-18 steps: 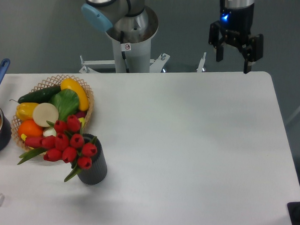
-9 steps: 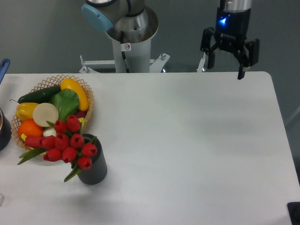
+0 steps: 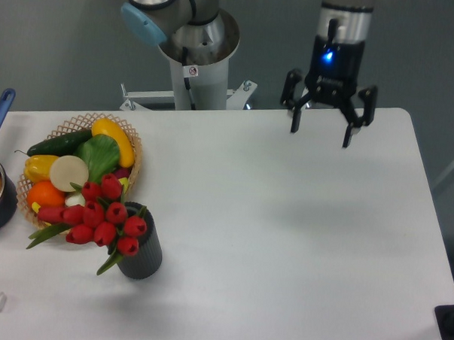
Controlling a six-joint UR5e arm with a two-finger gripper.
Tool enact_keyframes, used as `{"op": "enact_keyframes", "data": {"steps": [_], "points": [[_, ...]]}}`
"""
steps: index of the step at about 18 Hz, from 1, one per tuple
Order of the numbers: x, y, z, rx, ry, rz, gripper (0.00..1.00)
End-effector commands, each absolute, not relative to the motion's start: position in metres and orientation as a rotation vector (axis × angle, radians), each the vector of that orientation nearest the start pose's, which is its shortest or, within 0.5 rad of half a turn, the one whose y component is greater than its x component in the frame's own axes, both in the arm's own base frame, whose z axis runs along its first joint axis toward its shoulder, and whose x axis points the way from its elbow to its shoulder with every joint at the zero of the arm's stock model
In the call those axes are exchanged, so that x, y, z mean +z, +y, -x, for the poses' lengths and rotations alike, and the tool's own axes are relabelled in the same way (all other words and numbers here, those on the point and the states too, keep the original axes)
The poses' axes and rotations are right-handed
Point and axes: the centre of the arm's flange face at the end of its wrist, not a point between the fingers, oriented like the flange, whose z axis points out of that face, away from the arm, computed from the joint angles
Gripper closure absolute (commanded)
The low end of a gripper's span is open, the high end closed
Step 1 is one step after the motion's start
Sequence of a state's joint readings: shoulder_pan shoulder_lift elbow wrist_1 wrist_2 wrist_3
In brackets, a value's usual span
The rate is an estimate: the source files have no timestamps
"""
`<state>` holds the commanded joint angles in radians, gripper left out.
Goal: Pick up the flowers from the vase
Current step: 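Move the open gripper toward the red tulips in the black vase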
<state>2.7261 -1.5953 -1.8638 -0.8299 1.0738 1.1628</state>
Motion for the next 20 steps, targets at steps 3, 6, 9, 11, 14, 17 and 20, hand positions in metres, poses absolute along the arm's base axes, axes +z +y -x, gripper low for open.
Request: {"op": "enact_keyframes", "data": {"steps": [3, 6, 9, 11, 14, 17, 20], "points": [[0.422, 0.4, 0.364, 0.183, 0.234, 2.489, 0.0], [0.419, 0.419, 0.345, 0.09, 0.288, 2.41, 0.0], [0.412, 0.426, 0.331, -0.011, 0.308, 2.317, 0.0], [0.404, 0.435, 0.321, -0.054, 0.332, 2.299, 0.0], [0.398, 0.455, 0.299, -0.101, 0.387, 2.292, 0.0], [0.39, 0.467, 0.286, -0.134, 0.42, 2.293, 0.0], [0.38, 0.479, 0.275, -0.181, 0.423, 2.298, 0.0]]}}
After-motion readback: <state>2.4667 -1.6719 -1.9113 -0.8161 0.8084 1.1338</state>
